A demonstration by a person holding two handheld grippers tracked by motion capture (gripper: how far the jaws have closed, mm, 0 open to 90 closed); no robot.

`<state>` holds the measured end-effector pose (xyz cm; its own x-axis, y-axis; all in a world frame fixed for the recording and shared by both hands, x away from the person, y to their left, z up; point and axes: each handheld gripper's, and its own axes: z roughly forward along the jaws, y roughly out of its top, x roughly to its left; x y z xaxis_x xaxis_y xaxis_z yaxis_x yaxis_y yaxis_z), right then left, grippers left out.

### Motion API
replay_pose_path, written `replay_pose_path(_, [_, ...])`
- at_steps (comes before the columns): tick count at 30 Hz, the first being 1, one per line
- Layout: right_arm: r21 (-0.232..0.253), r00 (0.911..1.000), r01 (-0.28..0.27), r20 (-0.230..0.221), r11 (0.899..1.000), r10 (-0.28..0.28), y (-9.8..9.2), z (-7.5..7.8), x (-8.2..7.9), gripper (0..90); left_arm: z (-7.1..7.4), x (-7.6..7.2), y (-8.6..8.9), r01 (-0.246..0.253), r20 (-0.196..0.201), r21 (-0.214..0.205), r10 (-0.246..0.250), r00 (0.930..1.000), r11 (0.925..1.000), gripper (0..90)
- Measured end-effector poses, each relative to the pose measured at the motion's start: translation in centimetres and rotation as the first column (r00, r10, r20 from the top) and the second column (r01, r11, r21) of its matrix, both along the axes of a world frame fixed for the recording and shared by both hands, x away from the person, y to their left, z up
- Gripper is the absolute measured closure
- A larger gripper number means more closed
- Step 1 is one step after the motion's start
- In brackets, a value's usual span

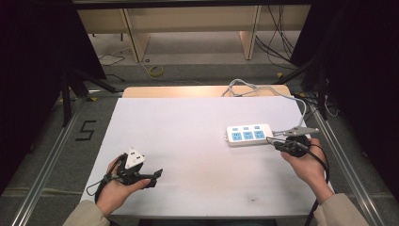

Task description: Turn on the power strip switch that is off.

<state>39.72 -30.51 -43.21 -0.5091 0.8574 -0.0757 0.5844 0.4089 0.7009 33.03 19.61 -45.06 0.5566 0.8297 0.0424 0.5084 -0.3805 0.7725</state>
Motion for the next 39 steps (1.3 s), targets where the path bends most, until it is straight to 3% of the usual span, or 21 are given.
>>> replay_pose_path(39, [-0.011, 0.9999, 0.009, -0.007, 1.0, -0.009, 0.7, 0.6, 2.4, 90.0, 0.0, 0.0, 0.0, 0.005, 0.0, 0.0, -0.005, 1.0, 1.0, 15.8])
